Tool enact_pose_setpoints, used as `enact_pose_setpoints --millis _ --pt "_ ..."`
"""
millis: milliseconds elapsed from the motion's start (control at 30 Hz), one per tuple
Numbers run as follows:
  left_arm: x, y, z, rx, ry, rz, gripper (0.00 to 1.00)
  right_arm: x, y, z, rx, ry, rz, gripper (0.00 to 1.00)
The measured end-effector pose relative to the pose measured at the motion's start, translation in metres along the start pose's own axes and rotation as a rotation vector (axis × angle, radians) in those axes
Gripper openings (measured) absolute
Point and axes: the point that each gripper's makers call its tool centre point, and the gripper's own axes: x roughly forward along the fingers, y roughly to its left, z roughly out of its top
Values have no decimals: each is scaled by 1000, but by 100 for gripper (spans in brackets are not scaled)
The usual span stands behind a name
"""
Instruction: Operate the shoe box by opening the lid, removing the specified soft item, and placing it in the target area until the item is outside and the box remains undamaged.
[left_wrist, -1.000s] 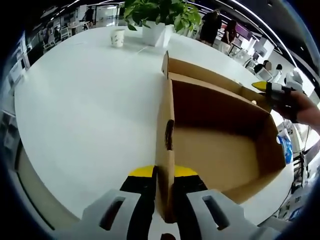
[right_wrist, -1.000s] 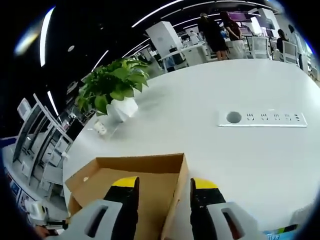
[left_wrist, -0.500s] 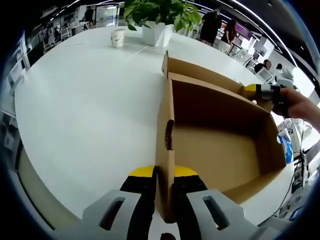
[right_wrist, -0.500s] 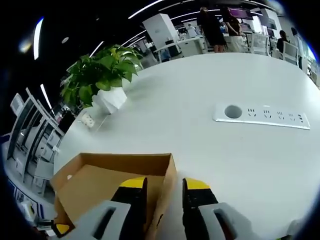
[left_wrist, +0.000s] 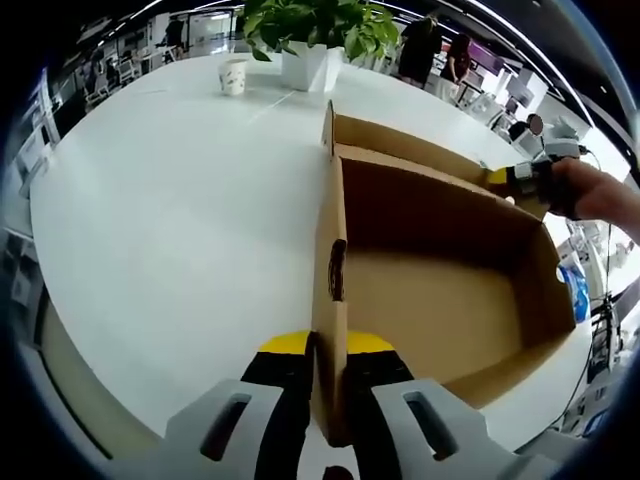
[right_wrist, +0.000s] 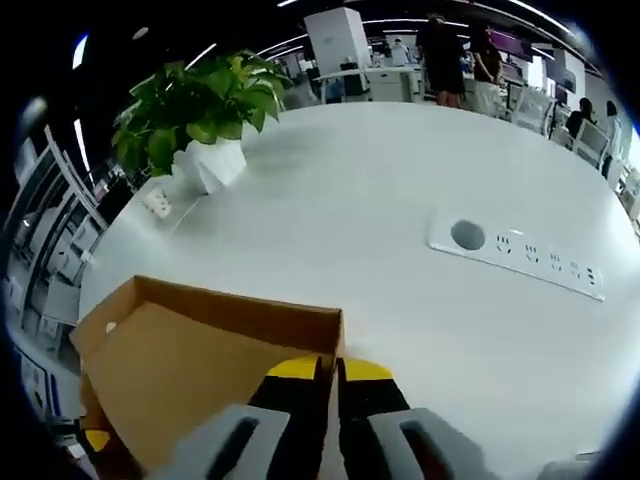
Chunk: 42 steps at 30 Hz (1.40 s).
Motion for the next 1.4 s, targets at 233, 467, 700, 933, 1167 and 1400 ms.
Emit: enact_pose_setpoints --millis 233,467,700,933,1167,1400 --pt "-1 -1 0 23 8 14 6 -12 -2 17 -2 -39 17 0" --pt "-1 0 -1 28 7 9 5 -30 2 22 -53 -61 7 0" --pt "-3 0 -1 41 4 15 5 -50 6 33 -75 -103 11 0" --pt "-5 -1 -2 30 -8 13 5 -76 14 42 -110 -149 15 0" --pt "-6 -1 -1 26 -9 10 5 -88 15 50 -157 -172 10 0" --pt "-4 -1 0 27 -10 12 5 -95 13 50 -189 -171 12 0"
